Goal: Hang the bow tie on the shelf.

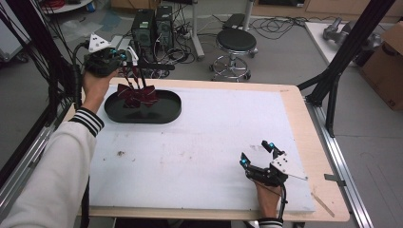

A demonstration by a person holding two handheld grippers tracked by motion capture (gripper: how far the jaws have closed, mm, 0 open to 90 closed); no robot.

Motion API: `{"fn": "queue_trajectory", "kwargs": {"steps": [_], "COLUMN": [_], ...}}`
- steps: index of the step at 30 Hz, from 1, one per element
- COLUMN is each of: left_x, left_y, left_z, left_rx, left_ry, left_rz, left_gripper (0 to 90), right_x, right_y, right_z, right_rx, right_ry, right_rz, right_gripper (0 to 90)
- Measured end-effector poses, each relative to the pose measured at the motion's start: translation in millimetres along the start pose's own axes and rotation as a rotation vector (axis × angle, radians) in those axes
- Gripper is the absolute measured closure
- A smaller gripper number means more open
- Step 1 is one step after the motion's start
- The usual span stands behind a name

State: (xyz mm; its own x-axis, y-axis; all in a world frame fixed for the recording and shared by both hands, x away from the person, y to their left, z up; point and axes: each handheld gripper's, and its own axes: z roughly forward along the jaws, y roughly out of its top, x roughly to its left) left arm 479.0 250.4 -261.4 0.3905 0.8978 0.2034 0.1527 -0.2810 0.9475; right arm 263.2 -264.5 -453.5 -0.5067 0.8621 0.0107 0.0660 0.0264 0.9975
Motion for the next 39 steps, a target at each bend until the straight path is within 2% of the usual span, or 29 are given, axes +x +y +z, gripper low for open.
{"fn": "queue_trajectory", "kwargs": {"steps": [6, 11, 15, 27, 35, 37, 39], "left_x": [8.7, 13.5, 14.8, 15.3, 15.2, 15.5, 16.5], "left_y": [-3.8, -8.5, -11.3, -17.5, -16.8, -17.2, -17.3], "left_z": [5.3, 7.8, 11.4, 17.0, 17.6, 17.4, 16.7], "left_rx": [0.020, 0.053, 0.086, 0.169, 0.204, 0.197, 0.192], "left_ry": [0.026, 0.032, 0.038, 0.073, 0.120, 0.126, 0.121], "left_rz": [-0.007, -0.001, 0.026, 0.041, 0.052, 0.053, 0.046], "left_gripper": [87.4, 87.3, 87.3, 85.7, 69.8, 62.7, 50.8], "right_x": [-0.3, -0.3, -0.5, -0.6, -0.2, -0.1, -0.1], "right_y": [0.0, 0.0, 0.0, 0.0, 0.0, 0.0, 0.0], "right_z": [0.0, 0.0, 0.1, 0.2, 0.0, 0.0, 0.0], "right_rx": [-0.001, -0.001, -0.001, -0.003, 0.001, 0.000, 0.000], "right_ry": [-0.002, -0.002, 0.000, -0.003, 0.001, 0.001, 0.001], "right_rz": [0.002, 0.002, -0.002, -0.001, -0.001, -0.001, -0.001], "right_gripper": [10.1, 10.1, 10.1, 10.1, 10.1, 10.1, 10.1]}}
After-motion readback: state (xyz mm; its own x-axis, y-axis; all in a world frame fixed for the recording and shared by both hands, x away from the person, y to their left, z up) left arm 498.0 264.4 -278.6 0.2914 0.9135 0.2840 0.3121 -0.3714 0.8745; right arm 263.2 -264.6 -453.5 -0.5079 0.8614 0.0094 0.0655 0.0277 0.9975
